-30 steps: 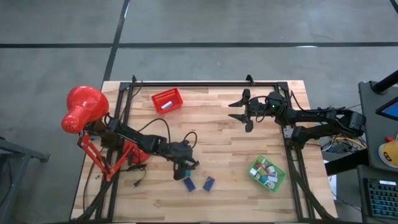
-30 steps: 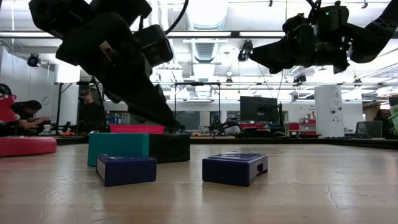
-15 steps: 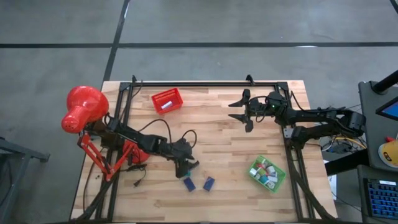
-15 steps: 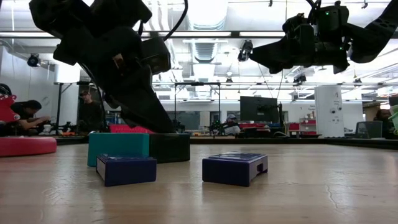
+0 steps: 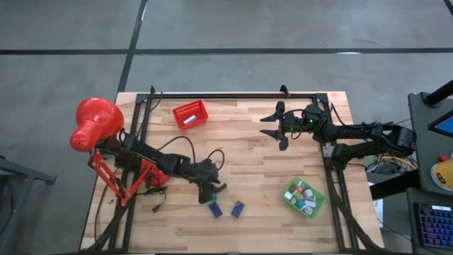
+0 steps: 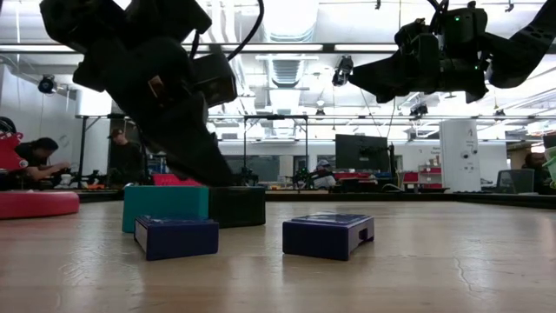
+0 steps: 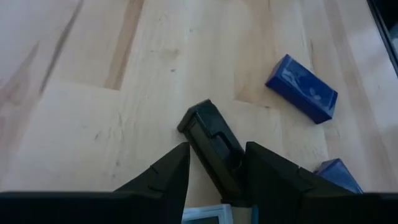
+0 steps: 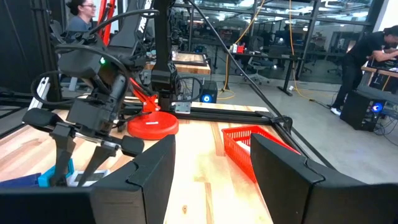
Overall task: Pick & Place Office items
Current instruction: Put the black digital clock into the red bin
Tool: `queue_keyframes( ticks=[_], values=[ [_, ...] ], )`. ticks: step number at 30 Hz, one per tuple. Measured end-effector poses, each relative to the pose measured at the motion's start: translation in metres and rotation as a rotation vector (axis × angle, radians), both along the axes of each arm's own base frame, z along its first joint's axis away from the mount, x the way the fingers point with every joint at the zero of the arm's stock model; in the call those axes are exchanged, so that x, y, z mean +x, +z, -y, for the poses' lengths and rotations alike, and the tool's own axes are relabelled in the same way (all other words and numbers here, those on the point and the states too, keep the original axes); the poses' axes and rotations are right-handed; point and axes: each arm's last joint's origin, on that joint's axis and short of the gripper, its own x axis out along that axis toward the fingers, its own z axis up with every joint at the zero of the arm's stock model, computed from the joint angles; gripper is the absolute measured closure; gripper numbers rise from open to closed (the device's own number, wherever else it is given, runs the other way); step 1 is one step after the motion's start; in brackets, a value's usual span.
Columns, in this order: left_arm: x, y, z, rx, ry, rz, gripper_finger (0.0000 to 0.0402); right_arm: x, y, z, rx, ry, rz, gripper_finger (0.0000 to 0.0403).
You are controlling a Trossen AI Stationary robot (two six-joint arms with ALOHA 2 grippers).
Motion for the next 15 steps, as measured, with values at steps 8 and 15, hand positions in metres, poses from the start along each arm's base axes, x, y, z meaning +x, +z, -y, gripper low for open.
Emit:
queue_keyframes(
  ticks=[8, 15],
  values=[
    [-0.0001, -0.0021, 0.0007, -0.013, -0.017, -0.012, 0.0239, 0.0, 0.0, 0.0001, 0.0, 0.0, 0.0, 0.0199],
    [-0.0007, -0.0033, 0.0005, -0.008, -0.019, -0.021, 0.0239, 0.0, 0.0, 0.0001, 0.0, 0.0, 0.0, 0.0199]
  ],
)
